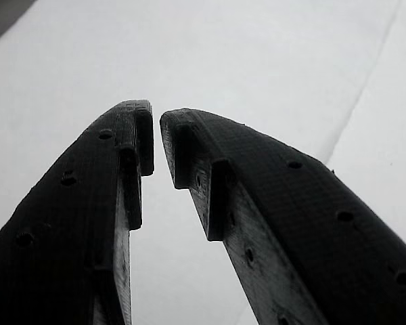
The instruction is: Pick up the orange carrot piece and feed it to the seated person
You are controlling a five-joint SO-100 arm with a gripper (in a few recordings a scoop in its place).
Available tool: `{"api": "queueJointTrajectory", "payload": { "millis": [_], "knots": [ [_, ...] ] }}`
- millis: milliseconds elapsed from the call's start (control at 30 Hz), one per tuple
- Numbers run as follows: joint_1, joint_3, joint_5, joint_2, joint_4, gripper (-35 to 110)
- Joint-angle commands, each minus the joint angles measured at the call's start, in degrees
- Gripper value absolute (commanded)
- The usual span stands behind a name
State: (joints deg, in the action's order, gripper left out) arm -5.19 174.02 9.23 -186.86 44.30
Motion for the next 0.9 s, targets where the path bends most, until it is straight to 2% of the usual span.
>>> {"api": "queueJointTrajectory", "payload": {
  "millis": [0,100,467,867],
  "knots": [
    [-0.09,-0.7,0.35,-1.05,-0.09,-3],
    [0.0,-1.14,0.35,-1.05,1.67,-3],
    [2.29,-7.29,0.35,-1.49,25.4,-3],
    [3.6,-7.73,0.44,-1.85,26.54,-3]
  ]
}}
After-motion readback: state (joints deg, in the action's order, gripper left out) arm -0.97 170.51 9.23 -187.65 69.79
